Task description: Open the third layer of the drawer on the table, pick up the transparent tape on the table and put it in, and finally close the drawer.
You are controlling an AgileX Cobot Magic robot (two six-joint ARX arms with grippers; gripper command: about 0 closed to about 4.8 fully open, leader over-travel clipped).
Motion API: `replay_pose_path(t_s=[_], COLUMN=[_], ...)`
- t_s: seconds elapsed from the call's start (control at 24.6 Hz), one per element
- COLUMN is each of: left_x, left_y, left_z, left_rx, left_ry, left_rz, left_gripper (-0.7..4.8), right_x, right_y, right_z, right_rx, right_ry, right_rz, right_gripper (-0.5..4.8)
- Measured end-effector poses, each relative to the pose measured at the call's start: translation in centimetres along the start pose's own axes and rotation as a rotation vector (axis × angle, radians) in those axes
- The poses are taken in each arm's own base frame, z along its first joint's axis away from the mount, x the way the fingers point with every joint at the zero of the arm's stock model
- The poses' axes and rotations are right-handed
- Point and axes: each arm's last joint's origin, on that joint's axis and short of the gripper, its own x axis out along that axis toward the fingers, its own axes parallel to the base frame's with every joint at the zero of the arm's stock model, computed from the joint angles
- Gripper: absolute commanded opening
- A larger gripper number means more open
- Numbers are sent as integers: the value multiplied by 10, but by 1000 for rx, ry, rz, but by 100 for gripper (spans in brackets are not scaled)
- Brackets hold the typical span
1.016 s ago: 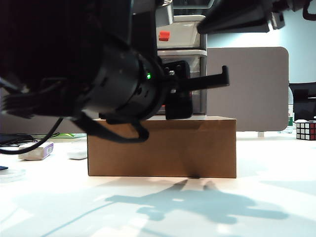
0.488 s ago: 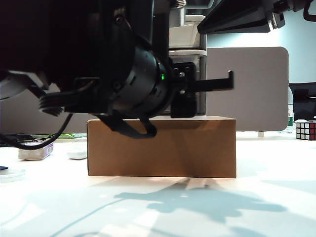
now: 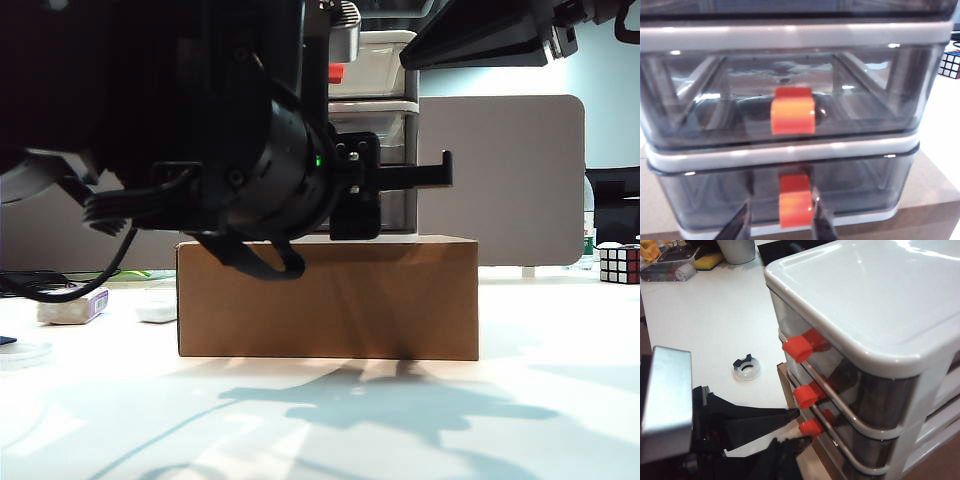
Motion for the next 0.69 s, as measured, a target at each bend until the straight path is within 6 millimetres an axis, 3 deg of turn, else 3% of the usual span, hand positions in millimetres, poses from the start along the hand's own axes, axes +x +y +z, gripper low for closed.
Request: replay_pose_path(t_s=[0.16,0.69], left_x=[1,2], left_y=[-1,-1], left_z=[2,0], left_rx=[-5,5], left_ry=[-3,10], left_rz=[-15,-26], left_gripper=[111,111], right_x=[0,0], right_y=[0,0], right_z=[0,0], right_rx=[0,0], right_ry=[0,0], right_rz=[0,0], right_gripper=[-5,-5])
